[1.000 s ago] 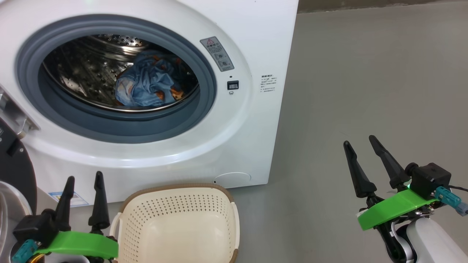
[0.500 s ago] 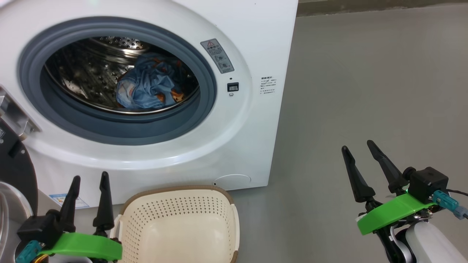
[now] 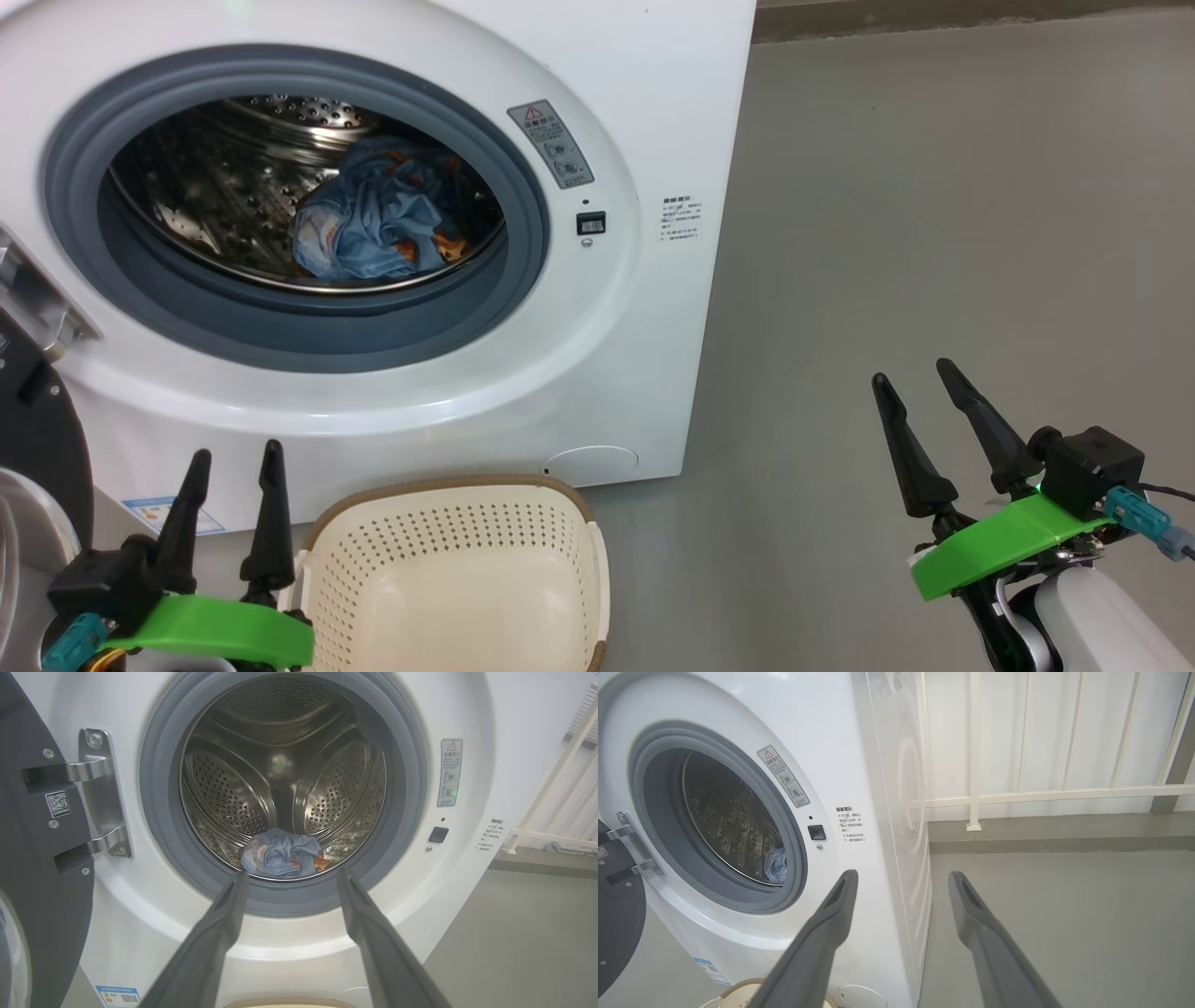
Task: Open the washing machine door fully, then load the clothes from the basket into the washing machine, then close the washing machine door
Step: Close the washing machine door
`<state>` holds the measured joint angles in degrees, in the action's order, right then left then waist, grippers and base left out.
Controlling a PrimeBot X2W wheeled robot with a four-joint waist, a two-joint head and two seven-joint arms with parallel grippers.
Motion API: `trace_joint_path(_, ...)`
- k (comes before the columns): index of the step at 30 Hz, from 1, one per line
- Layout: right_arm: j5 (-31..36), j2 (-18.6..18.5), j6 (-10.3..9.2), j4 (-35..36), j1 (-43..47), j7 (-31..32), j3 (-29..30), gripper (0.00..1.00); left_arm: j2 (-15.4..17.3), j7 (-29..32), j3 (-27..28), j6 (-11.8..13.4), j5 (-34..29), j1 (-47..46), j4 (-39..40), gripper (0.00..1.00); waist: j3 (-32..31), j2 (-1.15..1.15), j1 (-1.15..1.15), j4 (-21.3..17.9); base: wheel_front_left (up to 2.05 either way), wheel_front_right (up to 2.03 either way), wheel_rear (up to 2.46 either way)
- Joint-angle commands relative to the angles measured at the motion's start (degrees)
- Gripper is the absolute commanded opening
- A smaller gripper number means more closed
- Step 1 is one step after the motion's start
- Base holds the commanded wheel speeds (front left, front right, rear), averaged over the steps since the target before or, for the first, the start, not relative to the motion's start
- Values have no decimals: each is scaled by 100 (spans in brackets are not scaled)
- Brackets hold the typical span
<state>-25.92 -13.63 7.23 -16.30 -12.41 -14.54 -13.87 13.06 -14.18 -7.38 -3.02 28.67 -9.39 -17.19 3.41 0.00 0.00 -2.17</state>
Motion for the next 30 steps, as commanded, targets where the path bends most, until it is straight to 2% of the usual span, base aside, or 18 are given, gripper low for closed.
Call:
trace_joint_path(1,-126,-57,25,119,-35,-46,-70,100,173,-15,178,-6,19,-141,86,100,0,0,0,-4,0,0,0)
trace_joint_path(30,-119,-21,25,103,-47,-46,-57,100,172,-55,172,13,81,-191,55,100,20,0,0,-17,-3,3,0)
